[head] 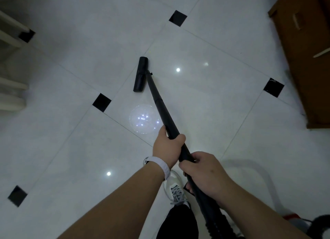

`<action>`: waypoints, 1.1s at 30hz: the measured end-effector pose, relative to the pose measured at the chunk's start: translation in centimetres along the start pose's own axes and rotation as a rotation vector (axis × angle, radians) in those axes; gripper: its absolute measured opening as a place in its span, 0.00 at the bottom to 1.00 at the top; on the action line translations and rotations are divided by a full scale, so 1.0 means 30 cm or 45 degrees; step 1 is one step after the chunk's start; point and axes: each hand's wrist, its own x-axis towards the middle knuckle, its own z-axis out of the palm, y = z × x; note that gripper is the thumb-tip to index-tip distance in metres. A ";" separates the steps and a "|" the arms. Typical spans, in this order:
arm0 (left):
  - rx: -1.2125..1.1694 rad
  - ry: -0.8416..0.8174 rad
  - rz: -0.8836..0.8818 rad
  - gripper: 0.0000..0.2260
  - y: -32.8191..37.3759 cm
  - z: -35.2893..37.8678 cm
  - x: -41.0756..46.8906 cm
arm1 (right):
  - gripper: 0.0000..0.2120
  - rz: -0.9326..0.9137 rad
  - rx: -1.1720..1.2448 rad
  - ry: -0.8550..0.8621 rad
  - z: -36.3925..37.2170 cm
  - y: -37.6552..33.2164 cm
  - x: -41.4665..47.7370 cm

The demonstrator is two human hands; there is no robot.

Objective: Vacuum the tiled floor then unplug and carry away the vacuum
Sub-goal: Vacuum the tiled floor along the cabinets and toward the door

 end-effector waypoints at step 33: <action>0.233 -0.339 0.119 0.13 -0.419 0.680 -0.675 | 0.07 0.045 0.104 0.201 -0.435 0.858 -0.491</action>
